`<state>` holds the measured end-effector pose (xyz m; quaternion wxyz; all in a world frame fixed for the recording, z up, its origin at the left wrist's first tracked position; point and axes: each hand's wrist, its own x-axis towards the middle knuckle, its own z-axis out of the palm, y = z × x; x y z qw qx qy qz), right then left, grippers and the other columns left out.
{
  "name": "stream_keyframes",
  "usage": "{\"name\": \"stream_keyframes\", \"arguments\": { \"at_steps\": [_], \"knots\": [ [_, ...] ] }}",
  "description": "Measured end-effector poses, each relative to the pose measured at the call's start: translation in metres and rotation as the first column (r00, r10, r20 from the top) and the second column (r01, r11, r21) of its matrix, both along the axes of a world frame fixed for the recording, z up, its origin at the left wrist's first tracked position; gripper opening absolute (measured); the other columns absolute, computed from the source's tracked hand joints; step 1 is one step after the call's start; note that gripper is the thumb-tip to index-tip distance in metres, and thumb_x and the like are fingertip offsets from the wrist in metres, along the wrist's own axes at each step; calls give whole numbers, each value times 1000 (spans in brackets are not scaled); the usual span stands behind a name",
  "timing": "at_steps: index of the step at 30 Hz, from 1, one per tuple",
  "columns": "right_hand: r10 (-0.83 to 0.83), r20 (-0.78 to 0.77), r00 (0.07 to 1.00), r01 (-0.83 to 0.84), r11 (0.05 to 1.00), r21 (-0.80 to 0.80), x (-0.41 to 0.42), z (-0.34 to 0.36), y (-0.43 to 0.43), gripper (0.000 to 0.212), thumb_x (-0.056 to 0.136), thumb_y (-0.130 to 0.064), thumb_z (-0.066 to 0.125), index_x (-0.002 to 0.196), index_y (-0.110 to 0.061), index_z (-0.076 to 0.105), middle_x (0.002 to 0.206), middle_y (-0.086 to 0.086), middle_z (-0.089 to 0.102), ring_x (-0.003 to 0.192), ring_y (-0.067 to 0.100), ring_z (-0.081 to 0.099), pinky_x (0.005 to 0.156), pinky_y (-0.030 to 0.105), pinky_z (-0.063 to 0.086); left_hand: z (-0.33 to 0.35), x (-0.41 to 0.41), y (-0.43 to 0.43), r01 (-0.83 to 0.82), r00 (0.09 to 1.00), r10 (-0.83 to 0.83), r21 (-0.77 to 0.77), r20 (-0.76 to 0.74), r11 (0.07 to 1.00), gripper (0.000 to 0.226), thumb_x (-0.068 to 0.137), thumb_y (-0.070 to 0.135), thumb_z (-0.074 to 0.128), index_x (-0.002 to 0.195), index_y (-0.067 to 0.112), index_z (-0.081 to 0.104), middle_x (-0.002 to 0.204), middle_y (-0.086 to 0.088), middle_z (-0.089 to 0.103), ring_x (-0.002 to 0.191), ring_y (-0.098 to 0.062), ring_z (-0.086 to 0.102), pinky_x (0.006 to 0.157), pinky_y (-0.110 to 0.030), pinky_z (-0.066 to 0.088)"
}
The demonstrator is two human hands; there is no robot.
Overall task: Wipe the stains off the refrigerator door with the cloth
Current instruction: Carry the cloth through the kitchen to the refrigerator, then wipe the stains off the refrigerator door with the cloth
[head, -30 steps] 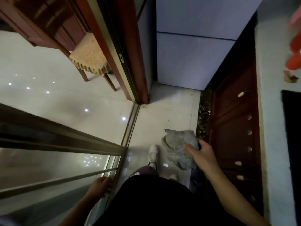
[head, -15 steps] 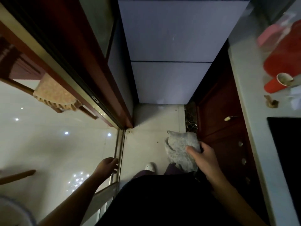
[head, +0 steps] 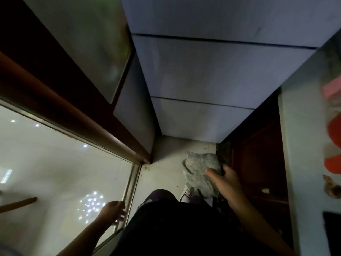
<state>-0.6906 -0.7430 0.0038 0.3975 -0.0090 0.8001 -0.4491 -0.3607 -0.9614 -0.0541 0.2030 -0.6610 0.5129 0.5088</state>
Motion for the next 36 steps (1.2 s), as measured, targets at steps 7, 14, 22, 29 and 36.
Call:
{"name": "stream_keyframes", "arguments": {
  "at_steps": [7,14,22,29,36],
  "knots": [
    [98,-57,994,-102,993,-61,-65,14,-56,20,85,-28,83,95,-14,73,91,7,78,88,25,75,85,55,62,15,-39,-28,-28,999,27,-42,-18,999,25,99,18,54,96,-2,69,74,-10,70,62,-24,61,56,-23,35],
    [32,-113,993,-45,993,-107,-98,45,-83,13,85,-29,83,87,-20,73,91,6,78,88,23,75,84,53,63,51,-139,-78,125,964,-156,-150,-216,981,29,106,21,47,104,1,68,94,-15,70,71,-21,64,60,-26,46],
    [-75,-326,943,-59,921,-385,-159,190,-109,17,88,-19,79,102,-26,73,88,-15,79,84,3,75,67,19,58,199,-283,-140,287,664,-617,-617,-423,733,52,76,70,42,103,33,65,109,5,71,95,-3,65,77,-11,46],
    [-190,-648,737,-221,839,-498,-202,362,-141,13,86,-13,80,95,-20,74,87,-10,79,80,6,76,65,20,60,368,-354,-178,-5,472,-793,-901,-385,434,33,86,61,52,97,35,68,94,17,72,86,-2,68,73,-24,52],
    [-314,-871,378,-408,788,-461,-215,515,-171,14,82,-19,82,92,-24,75,85,-7,77,79,10,74,72,33,62,526,-381,-203,-344,438,-862,-934,-254,101,40,93,53,44,118,32,66,106,13,68,91,5,60,75,-24,47]
  ]
}}
